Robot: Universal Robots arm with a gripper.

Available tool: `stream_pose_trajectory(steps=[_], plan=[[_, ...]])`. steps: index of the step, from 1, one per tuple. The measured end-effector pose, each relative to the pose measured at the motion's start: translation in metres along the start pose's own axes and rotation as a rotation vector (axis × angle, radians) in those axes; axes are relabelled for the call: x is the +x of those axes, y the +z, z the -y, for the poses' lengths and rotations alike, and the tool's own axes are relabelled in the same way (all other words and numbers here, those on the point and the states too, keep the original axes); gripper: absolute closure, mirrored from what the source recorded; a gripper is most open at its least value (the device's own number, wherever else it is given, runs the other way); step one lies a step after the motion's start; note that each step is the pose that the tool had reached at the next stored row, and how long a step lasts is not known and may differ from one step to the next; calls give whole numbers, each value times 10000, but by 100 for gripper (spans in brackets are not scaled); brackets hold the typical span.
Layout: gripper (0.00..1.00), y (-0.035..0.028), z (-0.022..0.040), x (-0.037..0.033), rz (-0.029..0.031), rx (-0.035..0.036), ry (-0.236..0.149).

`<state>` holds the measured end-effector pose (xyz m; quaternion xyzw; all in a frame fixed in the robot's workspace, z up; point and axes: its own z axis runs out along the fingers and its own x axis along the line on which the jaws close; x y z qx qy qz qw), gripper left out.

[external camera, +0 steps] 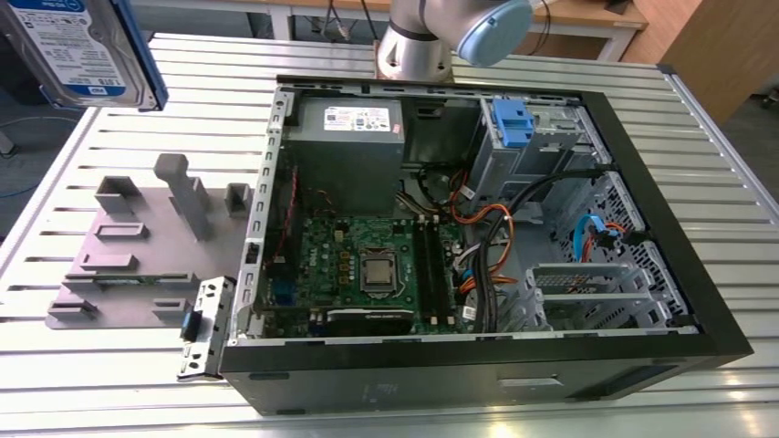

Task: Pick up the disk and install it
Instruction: 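Pick up the disk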

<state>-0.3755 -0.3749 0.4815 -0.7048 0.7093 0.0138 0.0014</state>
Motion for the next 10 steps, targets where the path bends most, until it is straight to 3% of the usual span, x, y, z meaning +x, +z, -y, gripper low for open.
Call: stream_pose_trajectory(steps=[10], plan=[[65,0,40,0,1,1,0]])
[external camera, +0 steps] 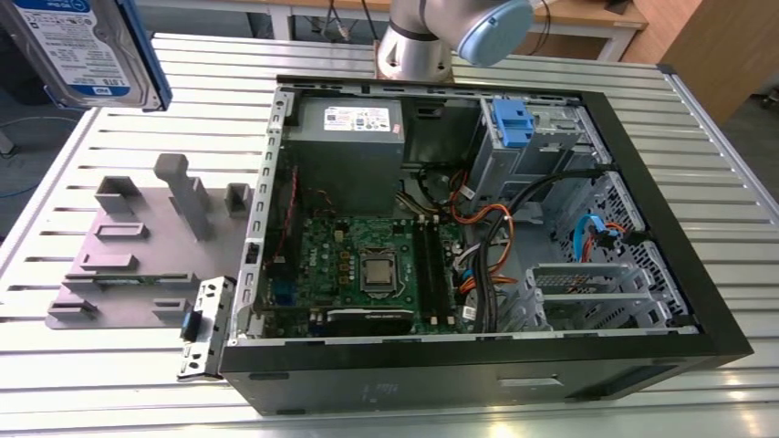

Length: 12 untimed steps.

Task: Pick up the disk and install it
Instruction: 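Pick up the disk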

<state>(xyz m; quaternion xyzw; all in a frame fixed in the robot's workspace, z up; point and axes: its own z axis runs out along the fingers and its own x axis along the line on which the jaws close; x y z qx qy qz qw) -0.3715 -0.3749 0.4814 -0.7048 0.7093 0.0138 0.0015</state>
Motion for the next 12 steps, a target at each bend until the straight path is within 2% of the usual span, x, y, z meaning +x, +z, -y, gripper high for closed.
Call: stream_pose_trajectory(steps=[12], plan=[[65,-1,53,0,0,-1,0]])
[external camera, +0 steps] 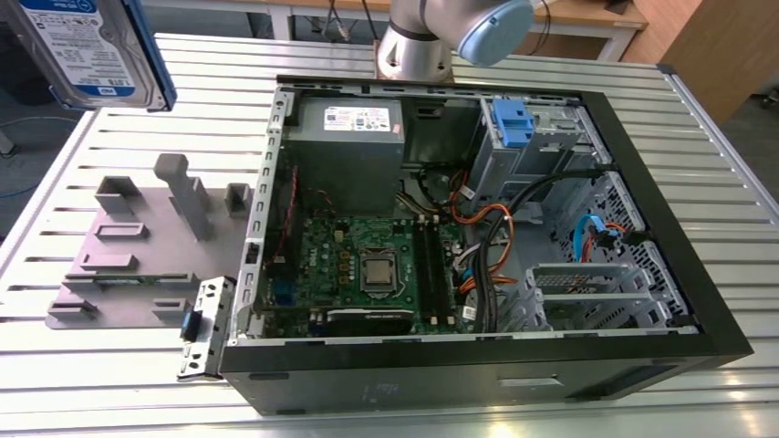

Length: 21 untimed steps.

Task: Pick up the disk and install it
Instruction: 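Pick up the disk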

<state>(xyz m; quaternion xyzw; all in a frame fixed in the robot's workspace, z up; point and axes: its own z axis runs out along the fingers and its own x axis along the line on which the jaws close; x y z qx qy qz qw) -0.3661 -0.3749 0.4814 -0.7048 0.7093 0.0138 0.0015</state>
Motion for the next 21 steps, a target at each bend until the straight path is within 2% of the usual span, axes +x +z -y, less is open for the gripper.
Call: stream_pose_trajectory(steps=[6,15,21], plan=[[65,0,57,-1,0,0,0],[65,0,174,-1,0,0,0],[65,0,182,-1,0,-1,0]])
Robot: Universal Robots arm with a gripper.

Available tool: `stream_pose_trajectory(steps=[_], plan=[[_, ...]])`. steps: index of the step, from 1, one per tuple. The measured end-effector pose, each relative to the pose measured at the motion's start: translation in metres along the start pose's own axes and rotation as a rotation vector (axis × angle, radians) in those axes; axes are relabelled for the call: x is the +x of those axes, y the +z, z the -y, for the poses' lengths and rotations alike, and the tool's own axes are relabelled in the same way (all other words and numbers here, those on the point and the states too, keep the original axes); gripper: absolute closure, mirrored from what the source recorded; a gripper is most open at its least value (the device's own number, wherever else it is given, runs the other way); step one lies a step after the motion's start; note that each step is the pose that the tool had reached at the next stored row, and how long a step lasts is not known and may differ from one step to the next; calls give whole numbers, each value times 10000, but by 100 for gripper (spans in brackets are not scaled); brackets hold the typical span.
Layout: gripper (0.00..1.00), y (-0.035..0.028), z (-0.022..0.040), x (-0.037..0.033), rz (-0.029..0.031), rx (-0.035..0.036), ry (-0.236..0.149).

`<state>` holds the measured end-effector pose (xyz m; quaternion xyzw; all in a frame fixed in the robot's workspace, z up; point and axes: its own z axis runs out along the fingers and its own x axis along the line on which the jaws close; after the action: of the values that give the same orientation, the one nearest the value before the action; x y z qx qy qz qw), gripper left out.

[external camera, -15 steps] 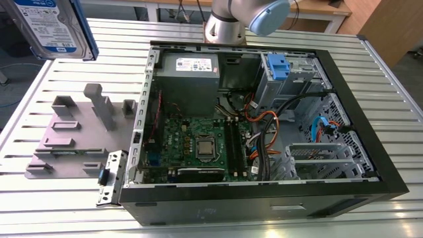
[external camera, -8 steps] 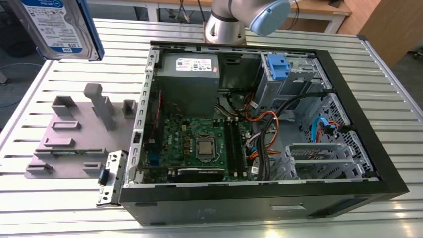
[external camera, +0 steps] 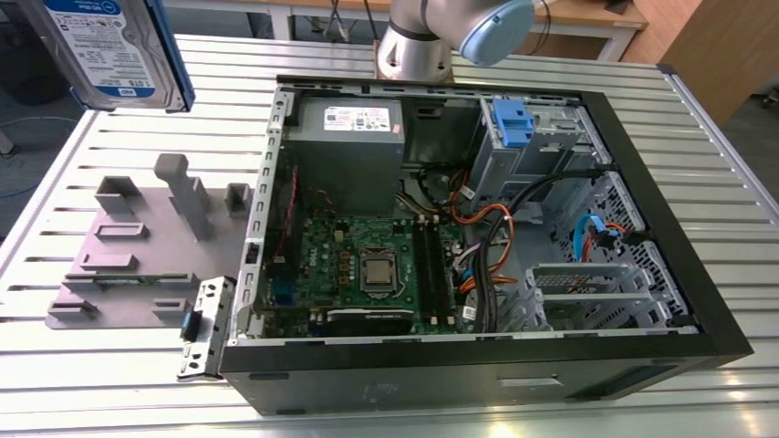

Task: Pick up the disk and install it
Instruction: 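Pick up the disk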

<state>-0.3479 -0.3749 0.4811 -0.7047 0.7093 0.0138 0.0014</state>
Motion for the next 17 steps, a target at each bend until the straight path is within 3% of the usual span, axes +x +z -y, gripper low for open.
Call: stream_pose_trajectory(steps=[7,14,17], plan=[[65,0,22,0,0,0,-1],[65,-2,143,-1,1,0,-1],[65,-2,156,-1,0,1,0]])
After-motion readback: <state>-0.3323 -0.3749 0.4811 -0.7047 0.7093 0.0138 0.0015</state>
